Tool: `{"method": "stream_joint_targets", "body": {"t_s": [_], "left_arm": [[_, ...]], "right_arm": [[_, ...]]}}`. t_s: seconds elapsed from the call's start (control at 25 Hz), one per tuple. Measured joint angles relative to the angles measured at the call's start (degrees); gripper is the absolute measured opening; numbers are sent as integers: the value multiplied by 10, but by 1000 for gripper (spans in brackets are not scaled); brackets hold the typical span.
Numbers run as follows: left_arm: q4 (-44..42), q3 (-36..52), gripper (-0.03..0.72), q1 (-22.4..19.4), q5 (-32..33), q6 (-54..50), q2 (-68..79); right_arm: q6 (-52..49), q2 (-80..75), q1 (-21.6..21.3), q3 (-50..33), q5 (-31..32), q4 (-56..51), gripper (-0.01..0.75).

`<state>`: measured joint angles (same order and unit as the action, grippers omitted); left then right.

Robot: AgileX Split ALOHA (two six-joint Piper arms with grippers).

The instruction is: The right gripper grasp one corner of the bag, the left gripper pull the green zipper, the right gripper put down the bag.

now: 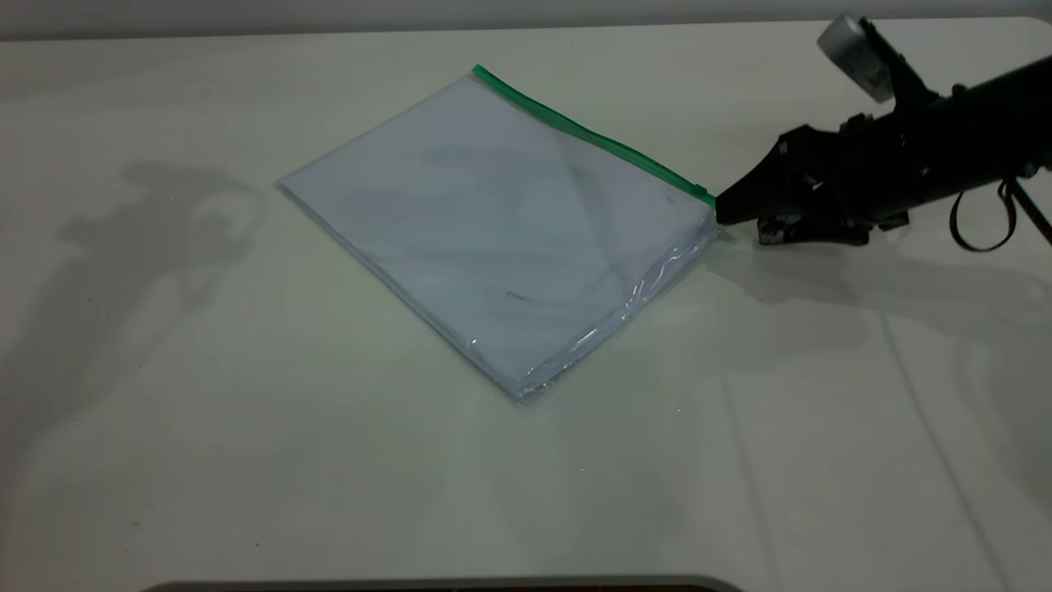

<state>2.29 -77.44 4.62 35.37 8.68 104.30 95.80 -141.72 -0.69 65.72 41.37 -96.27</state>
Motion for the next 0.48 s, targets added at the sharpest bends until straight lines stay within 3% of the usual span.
{"method": "stream_joint_targets", "body": {"t_s": [0.48], "left_arm": [[0,0,551,0,0,0,0]], "right_arm": [[52,-50,1,22,62,-62,596]]}}
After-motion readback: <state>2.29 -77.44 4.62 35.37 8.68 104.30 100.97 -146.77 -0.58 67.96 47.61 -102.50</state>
